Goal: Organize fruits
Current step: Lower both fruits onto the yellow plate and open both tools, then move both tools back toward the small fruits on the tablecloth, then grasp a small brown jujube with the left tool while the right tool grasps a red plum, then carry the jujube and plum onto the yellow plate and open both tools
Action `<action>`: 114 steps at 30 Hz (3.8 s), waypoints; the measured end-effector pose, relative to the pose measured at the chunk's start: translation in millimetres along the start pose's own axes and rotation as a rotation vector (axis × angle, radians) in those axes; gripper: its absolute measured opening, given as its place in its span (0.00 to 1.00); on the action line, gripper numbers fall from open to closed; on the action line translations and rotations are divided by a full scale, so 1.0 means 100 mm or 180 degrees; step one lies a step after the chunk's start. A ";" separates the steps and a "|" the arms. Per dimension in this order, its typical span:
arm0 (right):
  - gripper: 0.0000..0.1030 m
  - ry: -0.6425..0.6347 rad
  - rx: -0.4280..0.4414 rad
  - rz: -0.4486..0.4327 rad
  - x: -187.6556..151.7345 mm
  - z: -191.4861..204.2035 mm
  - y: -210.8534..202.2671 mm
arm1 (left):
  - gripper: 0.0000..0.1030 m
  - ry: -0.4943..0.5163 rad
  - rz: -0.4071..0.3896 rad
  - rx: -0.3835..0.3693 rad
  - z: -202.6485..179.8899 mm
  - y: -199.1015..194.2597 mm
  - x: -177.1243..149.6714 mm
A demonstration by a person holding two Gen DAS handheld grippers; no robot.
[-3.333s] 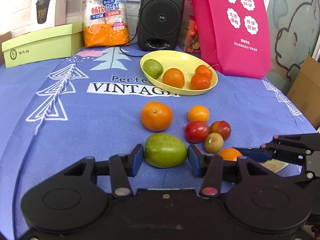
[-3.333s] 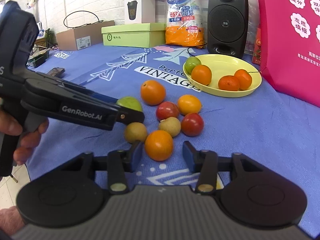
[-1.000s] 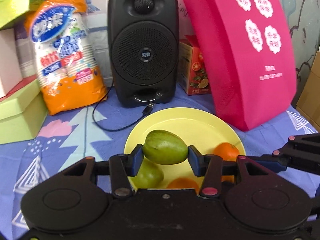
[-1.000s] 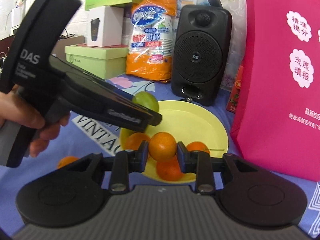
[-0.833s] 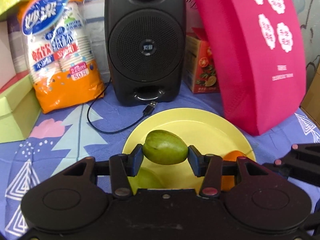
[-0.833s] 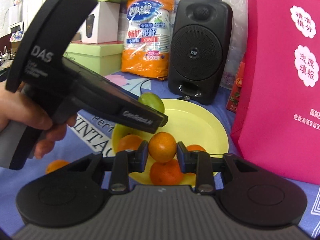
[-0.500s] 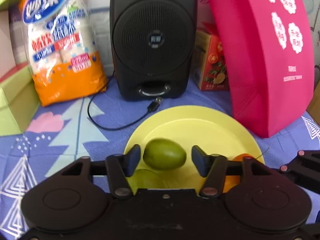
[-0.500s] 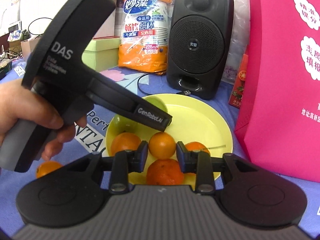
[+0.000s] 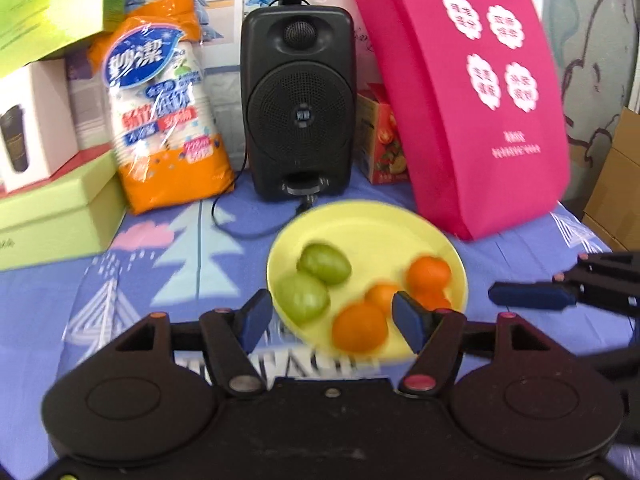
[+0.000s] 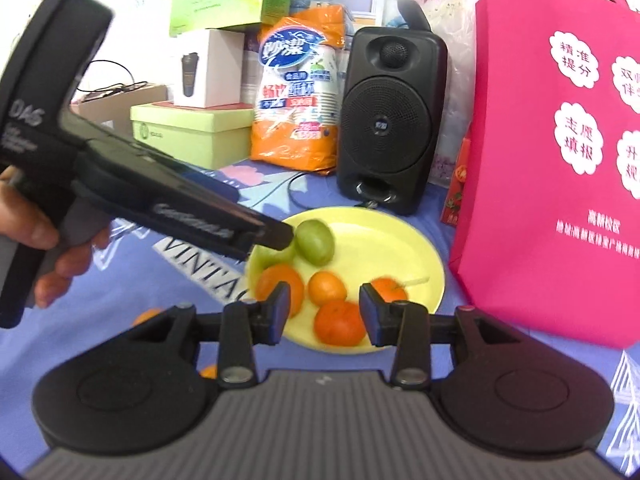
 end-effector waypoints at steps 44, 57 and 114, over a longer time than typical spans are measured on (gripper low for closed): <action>0.36 0.0240 0.0102 0.0228 -0.91 0.55 -0.21 | 0.24 -0.0095 0.0126 -0.0113 -0.26 -0.92 -1.41; 0.29 0.0215 0.0175 0.0234 -0.82 0.59 0.01 | 0.24 -0.0196 0.0148 -0.0104 -0.20 -0.90 -1.43; 0.29 -0.0034 -0.0092 0.0149 0.06 -0.26 0.34 | 0.24 0.0000 -0.0102 -0.0114 -0.27 0.50 0.37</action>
Point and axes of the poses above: each gripper's, at about its wrist camera, not at the fingertips, and y roughly the way its jaws point, z to its left, x to its top, the point moved 9 cm from there along y, roughly the way its jaws point, and after that the axes turned 14 degrees about x, right-handed, at the moved point
